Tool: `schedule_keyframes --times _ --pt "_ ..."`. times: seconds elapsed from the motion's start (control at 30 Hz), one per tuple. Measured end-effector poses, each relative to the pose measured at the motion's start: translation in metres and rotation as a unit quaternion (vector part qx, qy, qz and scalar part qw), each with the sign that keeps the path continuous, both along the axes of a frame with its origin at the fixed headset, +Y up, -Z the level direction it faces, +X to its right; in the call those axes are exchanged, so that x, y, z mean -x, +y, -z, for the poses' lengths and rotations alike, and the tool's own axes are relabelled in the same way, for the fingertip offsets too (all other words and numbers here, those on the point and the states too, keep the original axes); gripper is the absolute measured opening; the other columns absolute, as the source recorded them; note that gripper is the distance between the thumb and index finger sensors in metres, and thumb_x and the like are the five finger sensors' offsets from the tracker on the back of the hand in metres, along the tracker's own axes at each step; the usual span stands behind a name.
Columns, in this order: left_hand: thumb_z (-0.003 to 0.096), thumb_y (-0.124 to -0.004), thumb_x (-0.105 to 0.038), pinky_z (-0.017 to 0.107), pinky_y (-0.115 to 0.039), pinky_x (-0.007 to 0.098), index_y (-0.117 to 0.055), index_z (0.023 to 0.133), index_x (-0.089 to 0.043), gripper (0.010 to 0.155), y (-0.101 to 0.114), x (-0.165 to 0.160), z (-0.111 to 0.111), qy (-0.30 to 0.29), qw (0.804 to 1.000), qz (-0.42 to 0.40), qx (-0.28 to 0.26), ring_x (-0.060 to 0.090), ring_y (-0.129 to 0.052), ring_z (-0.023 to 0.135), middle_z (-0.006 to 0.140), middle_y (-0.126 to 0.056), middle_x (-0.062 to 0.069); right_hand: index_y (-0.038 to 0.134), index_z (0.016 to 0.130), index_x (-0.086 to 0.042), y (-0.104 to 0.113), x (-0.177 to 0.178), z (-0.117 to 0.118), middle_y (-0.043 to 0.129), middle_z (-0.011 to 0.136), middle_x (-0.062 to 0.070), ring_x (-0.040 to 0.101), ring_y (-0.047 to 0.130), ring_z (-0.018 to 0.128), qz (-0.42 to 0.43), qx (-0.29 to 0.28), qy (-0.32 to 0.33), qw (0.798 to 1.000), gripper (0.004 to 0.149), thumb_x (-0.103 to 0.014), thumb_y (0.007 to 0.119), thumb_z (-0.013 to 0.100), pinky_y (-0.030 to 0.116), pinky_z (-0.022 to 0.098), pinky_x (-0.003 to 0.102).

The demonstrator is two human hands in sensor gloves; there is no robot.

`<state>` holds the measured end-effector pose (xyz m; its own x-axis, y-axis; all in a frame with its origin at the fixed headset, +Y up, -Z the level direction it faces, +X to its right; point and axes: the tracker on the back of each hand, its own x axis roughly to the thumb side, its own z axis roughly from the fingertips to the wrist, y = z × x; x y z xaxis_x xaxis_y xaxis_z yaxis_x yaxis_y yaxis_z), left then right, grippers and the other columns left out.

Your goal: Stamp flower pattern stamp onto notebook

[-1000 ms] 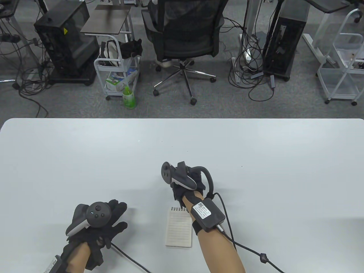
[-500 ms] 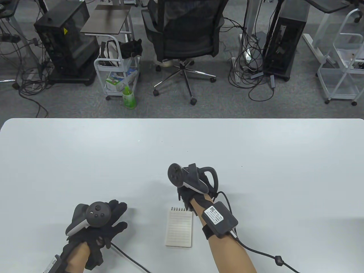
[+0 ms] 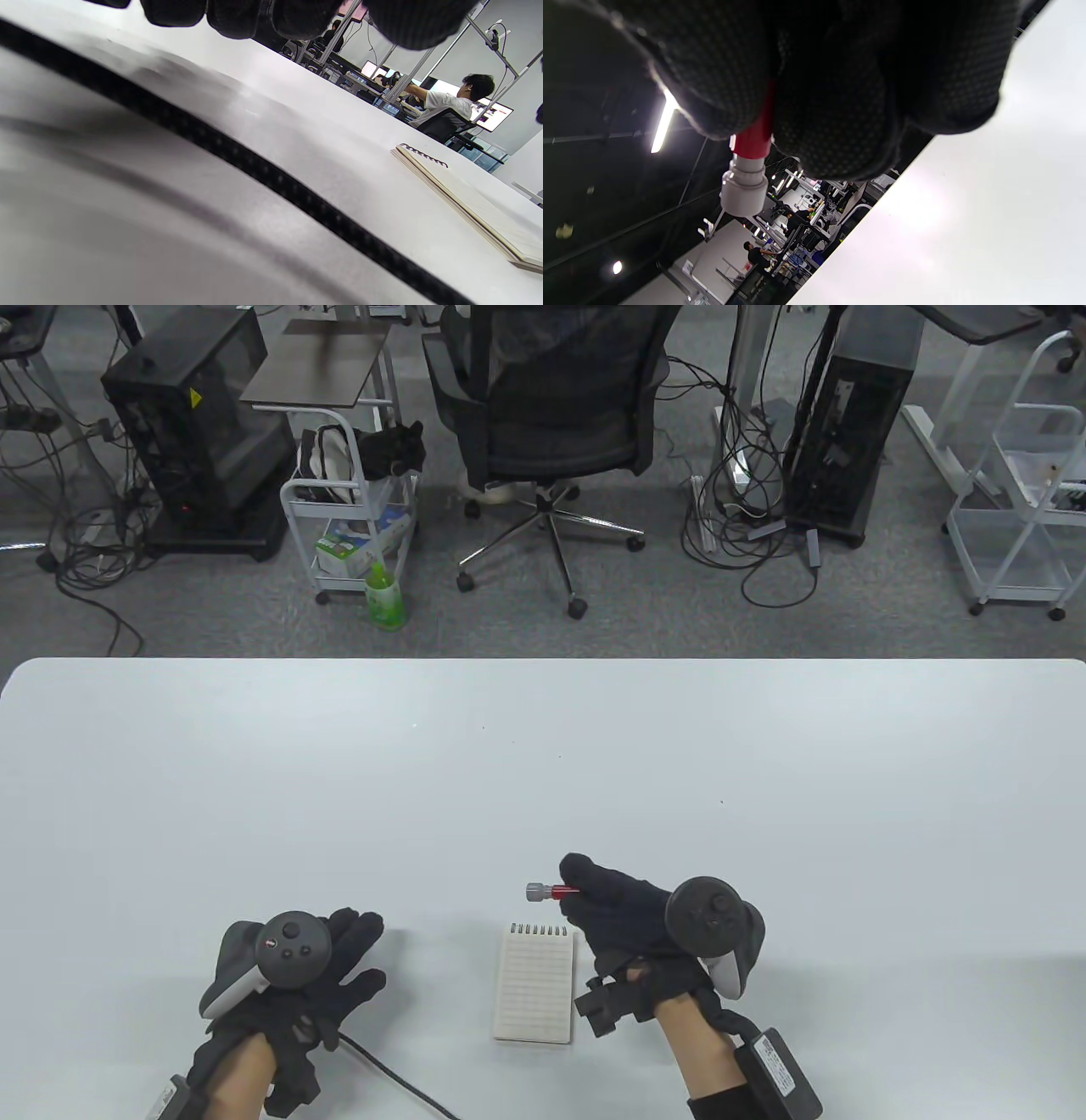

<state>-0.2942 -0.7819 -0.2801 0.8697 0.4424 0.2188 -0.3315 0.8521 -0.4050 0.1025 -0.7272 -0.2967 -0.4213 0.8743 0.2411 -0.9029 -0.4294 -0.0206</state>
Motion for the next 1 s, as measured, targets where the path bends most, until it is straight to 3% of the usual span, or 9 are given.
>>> schedule_keyframes --times 0.17,0.27,0.4,0.47,0.63,0.8,1.0 --pt "0.0419 -0.064 -0.057 0.065 -0.041 0.072 -0.046 0.106 -0.019 0.077 0.002 -0.011 -0.003 -0.01 0.999 -0.029 -0.014 0.055 -0.043 0.1 0.111 -0.043 0.02 0.089 0.08 -0.016 -0.014 -0.024 -0.002 0.095 0.068 0.016 0.029 0.109 0.046 0.065 0.03 -0.013 0.997 0.047 -0.026 0.095 0.034 0.089 0.042 0.051" --pt "0.0419 -0.064 -0.057 0.064 -0.046 0.072 -0.049 0.106 -0.019 0.076 0.012 -0.025 -0.004 0.003 0.994 -0.094 -0.046 0.055 -0.049 0.099 0.11 -0.049 0.02 0.089 0.08 -0.016 -0.018 -0.027 -0.001 0.095 0.068 0.016 0.03 0.108 0.045 0.1 0.044 -0.02 0.994 0.048 -0.026 0.095 0.034 0.089 0.041 0.051" --pt "0.043 -0.072 -0.045 0.06 -0.059 0.068 -0.057 0.103 -0.017 0.068 0.033 -0.057 0.003 0.027 0.981 -0.175 -0.077 0.051 -0.069 0.092 0.105 -0.063 0.019 0.088 0.081 -0.017 -0.015 -0.024 -0.001 0.094 0.069 0.015 0.029 0.107 0.048 0.095 0.038 -0.002 0.995 0.048 -0.027 0.094 0.035 0.087 0.044 0.052" --pt "0.0424 -0.074 -0.044 0.056 -0.069 0.064 -0.058 0.102 -0.017 0.067 0.042 -0.072 0.007 0.02 0.98 -0.181 -0.08 0.047 -0.08 0.087 0.102 -0.07 0.017 0.088 0.081 -0.017 -0.015 -0.023 -0.002 0.094 0.07 0.015 0.029 0.107 0.048 0.097 0.035 0.002 0.995 0.048 -0.027 0.094 0.035 0.086 0.044 0.052" --pt "0.0403 -0.079 -0.044 0.051 -0.075 0.059 -0.063 0.1 -0.017 0.068 0.059 -0.12 0.018 0.006 0.965 -0.241 -0.099 0.042 -0.09 0.079 0.098 -0.077 0.016 0.088 0.081 -0.017 -0.015 -0.017 -0.003 0.094 0.07 0.015 0.03 0.106 0.048 0.124 0.041 0.012 0.991 0.048 -0.027 0.094 0.035 0.084 0.046 0.053" --pt "0.0376 -0.082 -0.045 0.041 -0.082 0.052 -0.068 0.097 -0.015 0.068 0.051 -0.145 0.02 -0.001 0.946 -0.311 -0.098 0.035 -0.102 0.062 0.09 -0.087 0.015 0.088 0.081 -0.017 -0.016 -0.012 -0.005 0.094 0.071 0.015 0.03 0.106 0.048 0.116 0.038 0.029 0.992 0.048 -0.027 0.094 0.035 0.084 0.046 0.053" --pt "0.038 -0.084 -0.041 0.033 -0.085 0.048 -0.077 0.091 -0.014 0.06 0.043 -0.136 0.019 0.024 0.929 -0.353 -0.108 0.027 -0.107 0.045 0.078 -0.097 0.012 0.087 0.081 -0.017 -0.023 -0.004 -0.004 0.093 0.071 0.015 0.03 0.106 0.049 0.11 0.047 0.041 0.992 0.048 -0.027 0.094 0.035 0.083 0.046 0.054"
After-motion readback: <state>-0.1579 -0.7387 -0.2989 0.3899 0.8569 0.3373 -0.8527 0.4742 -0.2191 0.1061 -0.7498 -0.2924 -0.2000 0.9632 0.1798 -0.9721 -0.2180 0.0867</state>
